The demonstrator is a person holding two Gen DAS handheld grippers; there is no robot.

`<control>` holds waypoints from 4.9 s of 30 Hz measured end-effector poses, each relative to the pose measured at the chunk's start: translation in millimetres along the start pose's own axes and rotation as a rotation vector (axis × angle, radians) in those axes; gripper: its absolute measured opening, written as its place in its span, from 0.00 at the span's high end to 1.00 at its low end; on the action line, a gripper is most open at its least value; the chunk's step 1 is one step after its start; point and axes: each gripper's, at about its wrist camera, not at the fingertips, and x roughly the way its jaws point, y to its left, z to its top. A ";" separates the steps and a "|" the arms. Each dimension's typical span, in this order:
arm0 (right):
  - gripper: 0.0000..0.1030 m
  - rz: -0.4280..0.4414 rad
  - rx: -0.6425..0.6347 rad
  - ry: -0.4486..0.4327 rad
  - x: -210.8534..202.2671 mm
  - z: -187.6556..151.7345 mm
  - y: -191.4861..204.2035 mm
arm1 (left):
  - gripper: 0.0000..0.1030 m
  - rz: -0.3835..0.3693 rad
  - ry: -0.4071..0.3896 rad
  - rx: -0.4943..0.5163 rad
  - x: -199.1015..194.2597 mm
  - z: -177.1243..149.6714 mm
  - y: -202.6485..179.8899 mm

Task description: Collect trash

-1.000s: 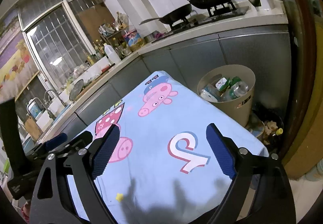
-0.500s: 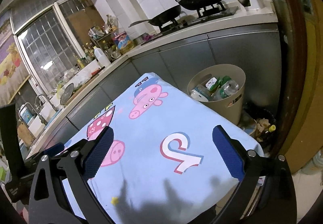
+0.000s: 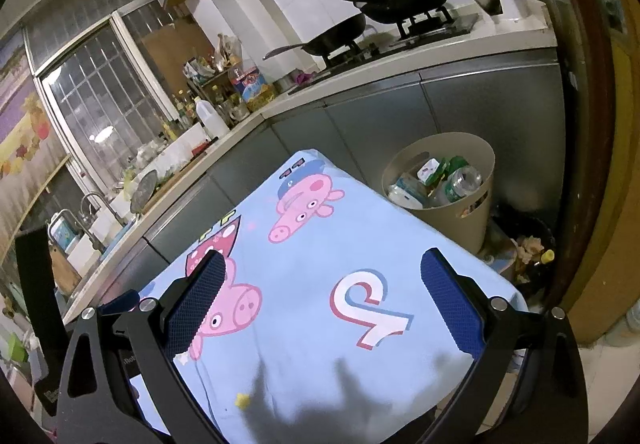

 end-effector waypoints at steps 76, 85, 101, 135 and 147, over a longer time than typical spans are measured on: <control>0.06 0.032 0.009 0.013 -4.7 -7.9 7.6 | 0.04 0.052 -0.016 0.041 -14.1 5.3 0.8; 0.06 0.036 0.008 0.015 -4.3 -15.9 10.5 | 0.04 0.053 -0.007 0.040 -11.5 3.7 0.5; 0.06 0.037 0.009 0.016 -3.7 -12.3 9.3 | 0.04 0.027 0.013 0.041 -5.2 -2.1 -1.4; 0.06 0.037 0.010 0.018 -3.4 -9.3 9.9 | 0.04 -0.004 0.010 0.059 -9.9 1.9 -7.4; 0.06 0.037 0.012 0.023 -3.0 -10.0 10.6 | 0.04 -0.003 0.009 0.059 -9.9 1.7 -7.1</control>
